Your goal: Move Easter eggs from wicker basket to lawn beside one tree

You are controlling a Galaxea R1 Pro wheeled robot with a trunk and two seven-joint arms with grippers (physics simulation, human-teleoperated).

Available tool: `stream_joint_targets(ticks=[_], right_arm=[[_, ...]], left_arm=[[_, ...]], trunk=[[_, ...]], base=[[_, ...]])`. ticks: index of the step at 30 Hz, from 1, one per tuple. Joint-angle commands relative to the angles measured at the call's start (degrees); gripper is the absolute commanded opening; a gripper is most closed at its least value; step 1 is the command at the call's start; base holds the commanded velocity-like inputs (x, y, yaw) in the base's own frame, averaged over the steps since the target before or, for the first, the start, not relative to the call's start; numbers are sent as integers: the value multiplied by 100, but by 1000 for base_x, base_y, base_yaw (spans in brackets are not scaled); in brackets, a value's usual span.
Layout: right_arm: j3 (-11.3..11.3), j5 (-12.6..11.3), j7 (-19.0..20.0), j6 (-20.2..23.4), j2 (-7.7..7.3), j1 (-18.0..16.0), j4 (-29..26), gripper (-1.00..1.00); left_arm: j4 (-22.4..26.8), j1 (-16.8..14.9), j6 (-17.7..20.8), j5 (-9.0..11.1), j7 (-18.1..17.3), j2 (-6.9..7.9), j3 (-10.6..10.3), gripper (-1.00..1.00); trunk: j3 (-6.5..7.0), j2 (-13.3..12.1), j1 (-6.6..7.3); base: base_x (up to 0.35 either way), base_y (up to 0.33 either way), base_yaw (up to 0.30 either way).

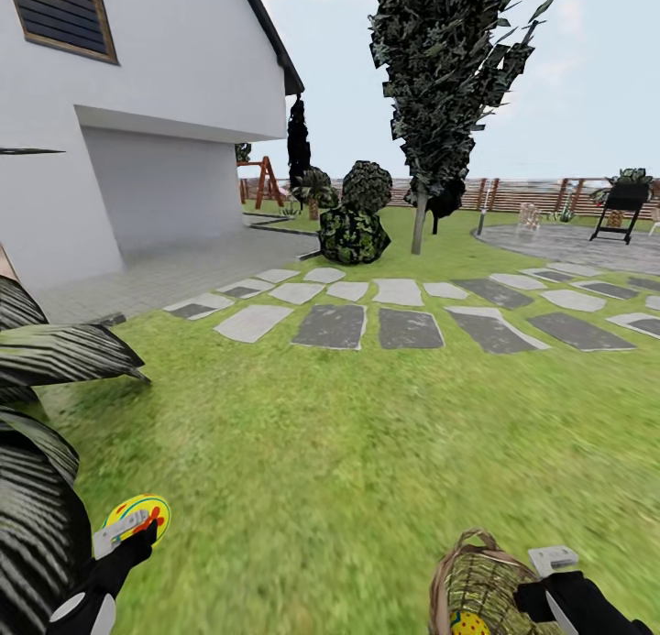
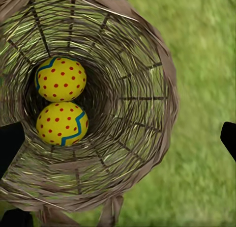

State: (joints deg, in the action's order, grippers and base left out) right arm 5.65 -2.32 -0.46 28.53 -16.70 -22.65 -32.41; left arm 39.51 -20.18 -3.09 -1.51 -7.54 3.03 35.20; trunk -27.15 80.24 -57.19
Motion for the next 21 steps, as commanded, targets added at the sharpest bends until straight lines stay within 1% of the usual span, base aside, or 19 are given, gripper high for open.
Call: stream_joint_targets(ticks=[1, 3, 9, 11, 15, 16, 19, 21], right_arm=[[33, -23, -3, 30, -9, -3, -8, 100], [40, -23, -5, 30, -2, -3, -10, 100], [42, -23, -5, 30, 0, -3, -10, 100], [42, -23, -5, 30, 0, -3, -11, 100], [39, -26, 30, -13, -7, -3, -12, 100], [40, -25, 74, -31, -8, -3, -13, 100], [41, -16, 574, 20, -29, -3, -11, 100], [39, -7, 599, 35, -19, -3, -11, 100]], left_arm=[[-5, -5, -16, -16, -46, -5, 31, -100], [-4, -9, -12, -16, -46, -7, 31, -100], [-5, -7, -13, -16, -46, -32, 30, -100], [-5, -4, -17, -16, -46, -72, 30, -100], [-5, -5, -18, -16, -46, -82, 30, -100], [-5, -6, -18, -16, -46, -83, 30, -100], [-5, -4, -16, -16, -46, -83, 31, -100], [-5, -7, -16, -16, -46, -83, 31, -100]], trunk=[[-6, 3, 0], [-6, 3, 0], [-6, 3, 0], [-6, 3, 0], [-6, 3, 0], [-6, 3, 0], [-6, 3, 0], [-6, 3, 0]], base=[[8, 3, 0], [188, 1, 0], [308, 0, 0], [103, 0, 0], [12, 0, 0], [1, 0, 0], [0, 0, 0], [0, 0, 0]])
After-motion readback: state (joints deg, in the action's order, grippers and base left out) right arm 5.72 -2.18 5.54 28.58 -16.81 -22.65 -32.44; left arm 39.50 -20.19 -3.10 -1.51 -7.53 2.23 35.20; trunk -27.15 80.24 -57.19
